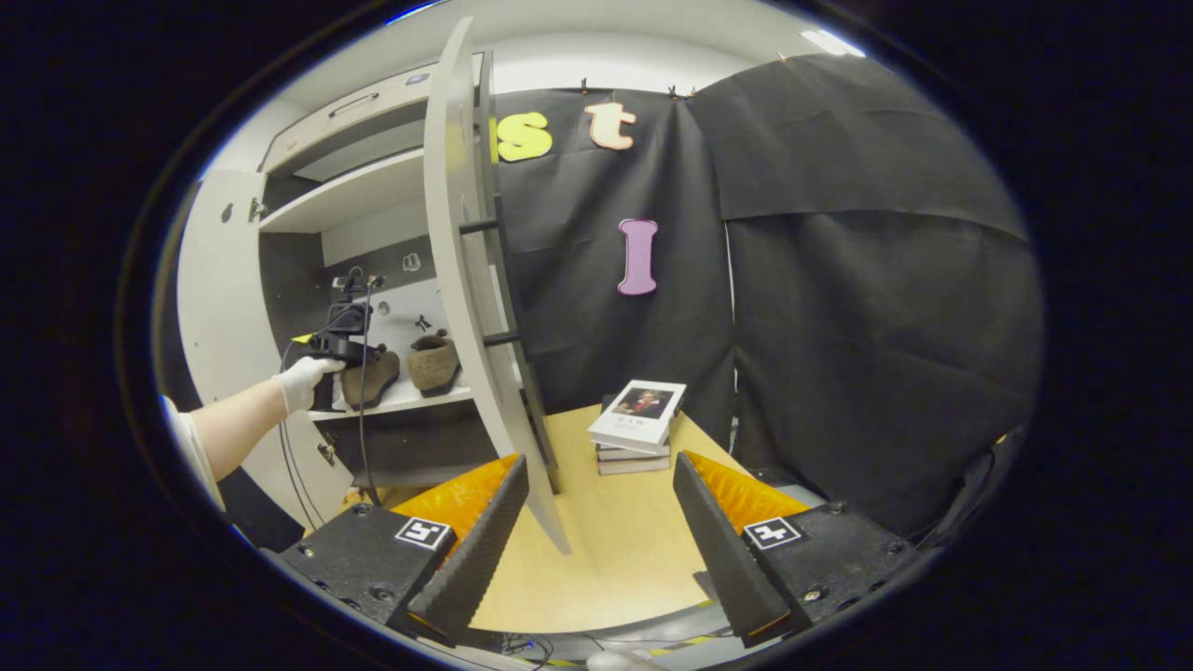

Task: Grab one shoe with the right hand and put it into the shoe cabinet, grab the other shoe with the left hand and put it into the shoe cabinet; then close the right door with the right hand and the left door with the left hand.

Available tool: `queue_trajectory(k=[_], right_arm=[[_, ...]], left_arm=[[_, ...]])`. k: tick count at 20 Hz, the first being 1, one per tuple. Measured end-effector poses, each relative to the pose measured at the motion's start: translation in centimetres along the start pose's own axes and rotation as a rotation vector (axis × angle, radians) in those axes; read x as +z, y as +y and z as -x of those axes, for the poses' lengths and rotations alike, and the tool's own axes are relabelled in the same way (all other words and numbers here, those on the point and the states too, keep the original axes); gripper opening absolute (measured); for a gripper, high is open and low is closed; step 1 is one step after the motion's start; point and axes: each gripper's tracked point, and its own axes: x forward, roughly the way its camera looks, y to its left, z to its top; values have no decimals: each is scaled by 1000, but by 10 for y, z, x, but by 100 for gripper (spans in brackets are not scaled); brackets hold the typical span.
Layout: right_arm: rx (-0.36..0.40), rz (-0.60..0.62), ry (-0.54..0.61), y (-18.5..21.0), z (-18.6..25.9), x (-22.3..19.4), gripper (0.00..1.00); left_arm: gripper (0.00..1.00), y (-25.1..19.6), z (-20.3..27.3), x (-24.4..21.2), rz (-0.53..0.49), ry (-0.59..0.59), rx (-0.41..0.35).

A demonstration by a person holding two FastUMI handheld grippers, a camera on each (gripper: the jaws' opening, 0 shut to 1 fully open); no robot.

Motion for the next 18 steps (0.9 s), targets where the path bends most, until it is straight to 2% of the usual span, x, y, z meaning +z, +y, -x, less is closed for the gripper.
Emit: queue_trajectory(k=[1,2,3,4,5,6,7,8,13,18], right_arm=[[3,0,-1,1,0,0,99],[8,2,0,2,1,0,99],[11,4,-4,3,2,1,99],[14,6,-6,4,3,1,99],[18,8,-6,6,2,1,99],[25,10,-2,8,3,1,99],[36,12,-1,11,3,0,99],[43,17,-4,13,5,0,99],[77,55,-35,25,10,7,99],[105,96,-64,41,21,14,99]], left_arm=[[24,0,4,0,3,-4,-7],[31,1,7,4,6,-18,-20],[54,-1,12,7,13,-34,-41],[70,4,14,9,14,-46,-33],[71,8,18,10,15,-57,-28],[77,11,23,10,22,-57,-26],[88,14,27,10,25,-63,-26],[94,16,34,9,27,-67,-29],[96,13,78,13,27,-135,-74],[97,20,149,30,52,-274,-93]])
